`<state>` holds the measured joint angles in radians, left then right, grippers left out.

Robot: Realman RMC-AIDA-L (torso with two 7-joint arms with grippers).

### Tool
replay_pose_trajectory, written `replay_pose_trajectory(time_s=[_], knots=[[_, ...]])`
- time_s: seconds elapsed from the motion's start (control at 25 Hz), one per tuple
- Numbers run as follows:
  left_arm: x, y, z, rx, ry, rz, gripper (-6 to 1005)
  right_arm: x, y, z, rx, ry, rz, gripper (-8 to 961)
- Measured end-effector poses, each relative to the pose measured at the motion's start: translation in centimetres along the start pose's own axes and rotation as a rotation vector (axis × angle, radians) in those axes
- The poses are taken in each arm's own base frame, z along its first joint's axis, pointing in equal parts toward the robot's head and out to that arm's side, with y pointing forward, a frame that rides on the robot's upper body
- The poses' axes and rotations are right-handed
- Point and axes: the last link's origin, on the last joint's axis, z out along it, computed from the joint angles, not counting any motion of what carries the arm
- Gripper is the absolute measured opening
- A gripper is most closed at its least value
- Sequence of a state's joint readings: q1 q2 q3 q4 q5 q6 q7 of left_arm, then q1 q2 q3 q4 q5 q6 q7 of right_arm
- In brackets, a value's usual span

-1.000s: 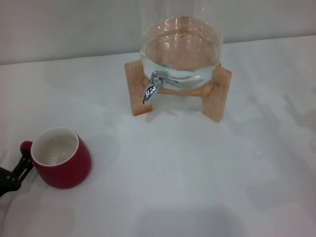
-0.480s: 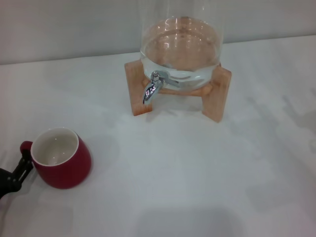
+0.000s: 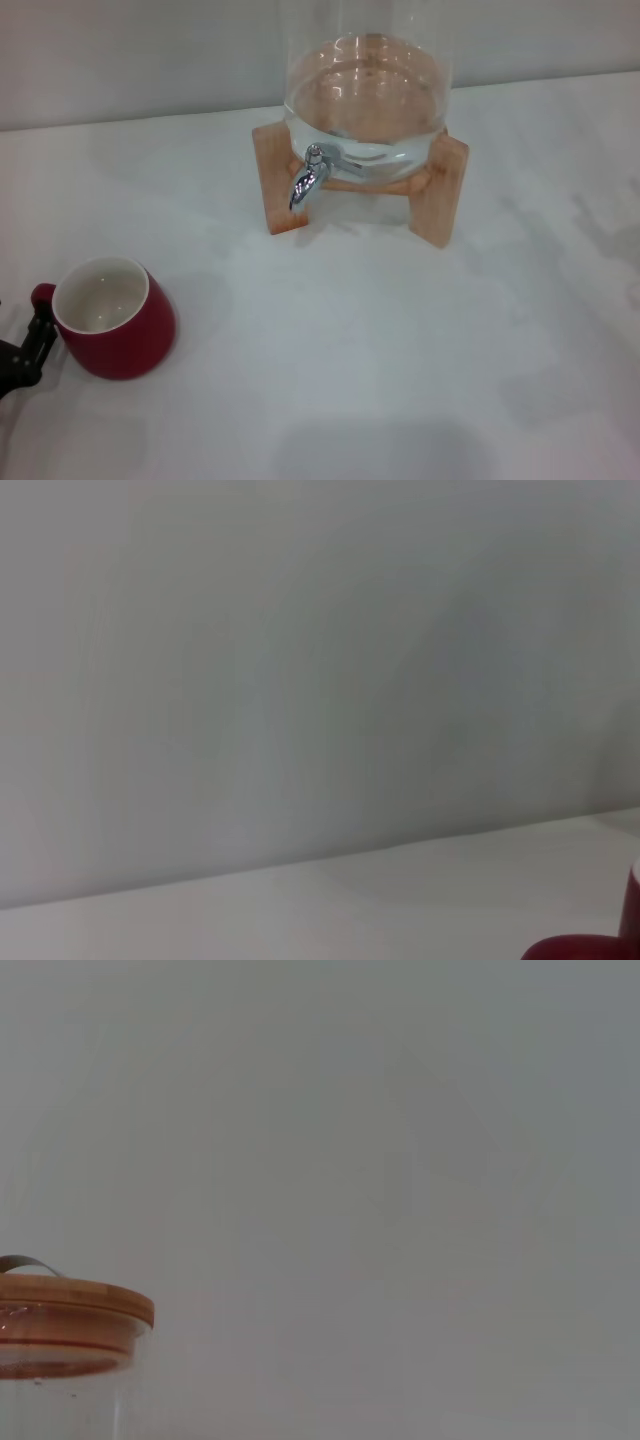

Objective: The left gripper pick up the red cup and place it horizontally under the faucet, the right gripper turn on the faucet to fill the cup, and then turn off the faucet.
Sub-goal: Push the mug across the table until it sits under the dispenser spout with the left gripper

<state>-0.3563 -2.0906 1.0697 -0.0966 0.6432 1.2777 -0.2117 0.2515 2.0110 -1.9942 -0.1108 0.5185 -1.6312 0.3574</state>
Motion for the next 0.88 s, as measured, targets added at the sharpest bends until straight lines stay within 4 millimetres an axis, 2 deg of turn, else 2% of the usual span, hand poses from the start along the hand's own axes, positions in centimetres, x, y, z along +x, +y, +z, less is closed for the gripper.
replay_pose_trajectory(time_s=[0.52, 0.88], knots=[[0.04, 0.15, 0.10, -0.011, 0.000, 0.002, 535, -0.01, 0.01, 0.00, 0.000, -0.001, 0.001, 873], [0.01, 0.15, 0.26, -0.012, -0.006, -0.003, 188, 0.01, -0.02, -0.06, 0.001, 0.001, 0.000, 872]])
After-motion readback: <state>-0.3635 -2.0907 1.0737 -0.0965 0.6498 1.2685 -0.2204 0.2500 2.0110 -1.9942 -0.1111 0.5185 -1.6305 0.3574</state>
